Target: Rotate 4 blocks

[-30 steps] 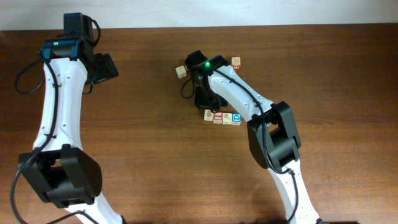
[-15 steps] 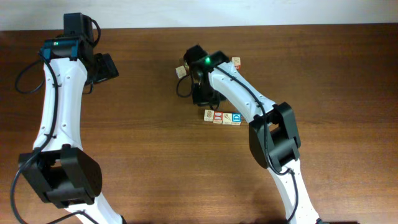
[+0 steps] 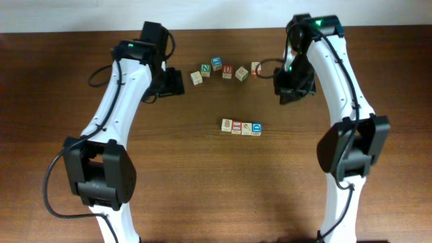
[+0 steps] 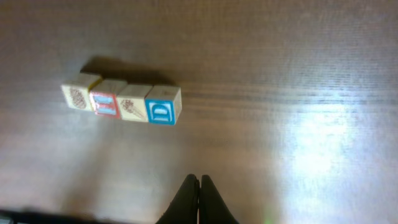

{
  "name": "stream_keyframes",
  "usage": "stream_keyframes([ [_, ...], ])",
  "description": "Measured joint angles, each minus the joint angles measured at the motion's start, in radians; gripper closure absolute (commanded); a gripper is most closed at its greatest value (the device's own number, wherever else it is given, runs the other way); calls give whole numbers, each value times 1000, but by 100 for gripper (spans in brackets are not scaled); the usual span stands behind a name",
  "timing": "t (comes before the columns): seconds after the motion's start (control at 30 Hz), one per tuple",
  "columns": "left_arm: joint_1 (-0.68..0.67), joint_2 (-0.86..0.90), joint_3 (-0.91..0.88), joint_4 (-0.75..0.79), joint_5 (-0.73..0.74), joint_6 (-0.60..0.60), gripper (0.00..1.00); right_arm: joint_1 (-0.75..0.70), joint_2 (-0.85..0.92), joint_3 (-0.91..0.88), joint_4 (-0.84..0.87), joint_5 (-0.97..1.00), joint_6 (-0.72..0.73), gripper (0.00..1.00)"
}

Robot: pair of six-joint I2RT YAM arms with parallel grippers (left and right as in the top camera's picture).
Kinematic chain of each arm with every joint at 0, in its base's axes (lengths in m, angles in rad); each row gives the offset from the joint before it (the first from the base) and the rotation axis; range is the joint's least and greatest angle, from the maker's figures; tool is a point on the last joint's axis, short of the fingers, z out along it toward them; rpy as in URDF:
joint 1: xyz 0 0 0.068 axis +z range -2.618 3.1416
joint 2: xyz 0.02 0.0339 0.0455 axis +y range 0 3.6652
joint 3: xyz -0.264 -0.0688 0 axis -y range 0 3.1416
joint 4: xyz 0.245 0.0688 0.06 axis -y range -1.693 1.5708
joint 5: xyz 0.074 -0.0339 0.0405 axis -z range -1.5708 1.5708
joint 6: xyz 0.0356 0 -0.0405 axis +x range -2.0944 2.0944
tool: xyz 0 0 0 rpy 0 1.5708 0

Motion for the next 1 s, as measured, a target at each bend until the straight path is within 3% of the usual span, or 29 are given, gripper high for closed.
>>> stream_keyframes([
  [0.17,-31,2,0,8,6,0,16,-1,-277,-464,366,-42,-1,95],
  [0.33,-31,2,0,24,6,0,16,-1,-301,-871,812,-167,18,95],
  [0.47,-31,2,0,24,6,0,16,-1,-299,-963,970,-173,85,95],
  [1.0,-69,2,-27,3,54,0,16,181,-285,-971,1132,-104,323,96],
])
